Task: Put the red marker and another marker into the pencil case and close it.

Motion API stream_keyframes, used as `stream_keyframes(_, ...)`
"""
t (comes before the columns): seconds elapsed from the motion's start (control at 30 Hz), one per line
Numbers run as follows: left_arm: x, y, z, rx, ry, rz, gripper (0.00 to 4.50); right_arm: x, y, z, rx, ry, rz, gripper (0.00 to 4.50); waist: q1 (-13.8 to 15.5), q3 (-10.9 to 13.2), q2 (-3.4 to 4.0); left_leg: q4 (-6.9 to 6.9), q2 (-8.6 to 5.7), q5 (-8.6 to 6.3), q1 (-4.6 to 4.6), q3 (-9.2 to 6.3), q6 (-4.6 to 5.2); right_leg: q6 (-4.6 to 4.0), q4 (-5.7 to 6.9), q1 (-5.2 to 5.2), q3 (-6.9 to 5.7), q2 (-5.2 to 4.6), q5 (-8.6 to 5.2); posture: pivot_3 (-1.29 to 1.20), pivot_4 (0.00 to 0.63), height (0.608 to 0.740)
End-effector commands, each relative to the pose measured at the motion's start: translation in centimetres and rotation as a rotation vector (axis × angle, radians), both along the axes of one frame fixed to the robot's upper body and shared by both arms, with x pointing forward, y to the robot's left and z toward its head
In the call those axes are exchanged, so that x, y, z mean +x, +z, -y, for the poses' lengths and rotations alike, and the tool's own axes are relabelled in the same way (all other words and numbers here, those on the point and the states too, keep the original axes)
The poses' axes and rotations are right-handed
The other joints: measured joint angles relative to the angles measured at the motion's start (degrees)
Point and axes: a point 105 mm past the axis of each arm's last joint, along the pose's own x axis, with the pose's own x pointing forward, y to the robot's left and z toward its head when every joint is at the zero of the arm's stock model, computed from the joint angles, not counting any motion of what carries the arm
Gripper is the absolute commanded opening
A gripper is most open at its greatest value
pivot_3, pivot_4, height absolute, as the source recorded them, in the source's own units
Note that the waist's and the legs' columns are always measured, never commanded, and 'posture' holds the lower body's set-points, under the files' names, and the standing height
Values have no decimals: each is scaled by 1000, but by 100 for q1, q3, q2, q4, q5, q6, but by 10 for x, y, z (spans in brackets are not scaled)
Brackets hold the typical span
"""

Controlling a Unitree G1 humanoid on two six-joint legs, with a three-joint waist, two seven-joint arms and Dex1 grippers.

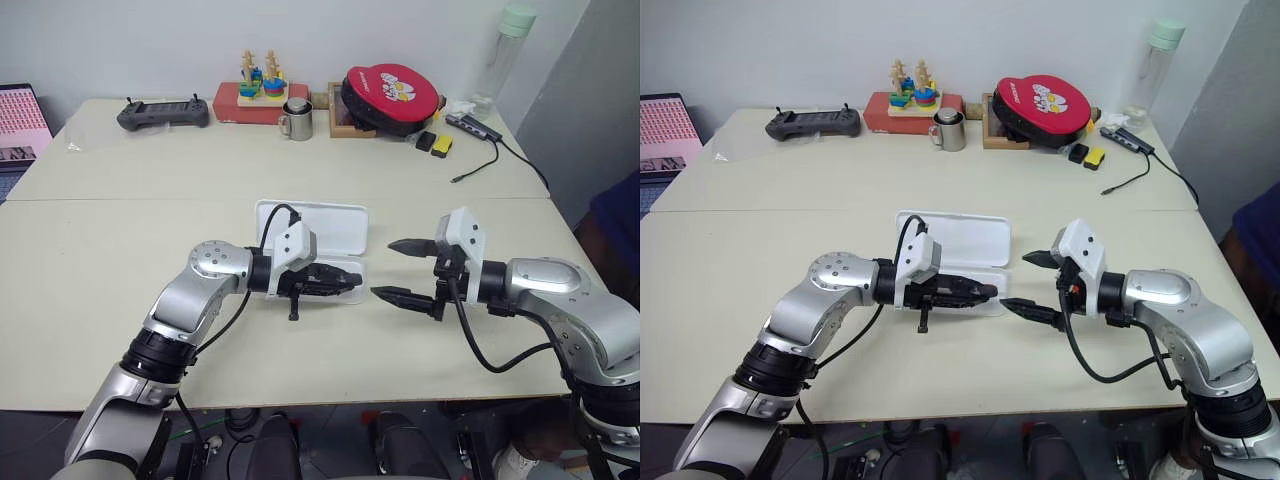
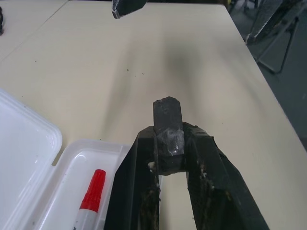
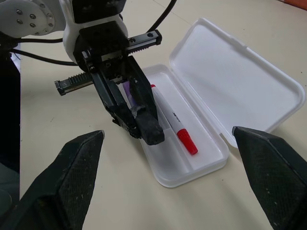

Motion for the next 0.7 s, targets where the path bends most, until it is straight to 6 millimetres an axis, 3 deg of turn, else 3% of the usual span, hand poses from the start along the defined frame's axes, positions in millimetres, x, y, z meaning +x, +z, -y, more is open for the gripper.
stream_keyframes(0.03,6,4,2,-6,0,54,432,-2,9,-4,14,1,46,4500,7,0,0,1,0,0,-1,0,0,0,0,0,0,0,0,0,150,740)
stream_keyframes(0.53,12,-11,8,34,-25,31,432,-3,9,-12,22,8,56,4500,32,0,0,-6,1,0,-7,-2,1,6,0,-3,-8,1,2,0,150,740)
stream_keyframes(0.57,13,-12,8,40,-19,34,782,-3,9,-11,22,6,58,4500,32,0,0,-6,1,0,-7,-2,1,7,1,-3,-8,1,3,0,150,740)
stream_keyframes(0.6,14,-13,7,44,-14,38,782,-3,10,-11,23,5,59,4500,33,0,0,-5,0,0,-7,-2,1,7,1,-2,-8,1,3,0,150,740)
stream_keyframes(0.63,14,-14,6,51,-13,41,1171,-2,10,-11,25,2,61,4500,33,0,0,-5,1,0,-7,-2,1,7,1,-2,-8,1,3,0,150,740)
stream_keyframes(0.7,14,-15,6,58,-15,44,1433,-1,11,-10,29,-1,63,4500,33,0,0,-4,1,0,-7,-2,1,7,1,-2,-8,1,3,0,150,740)
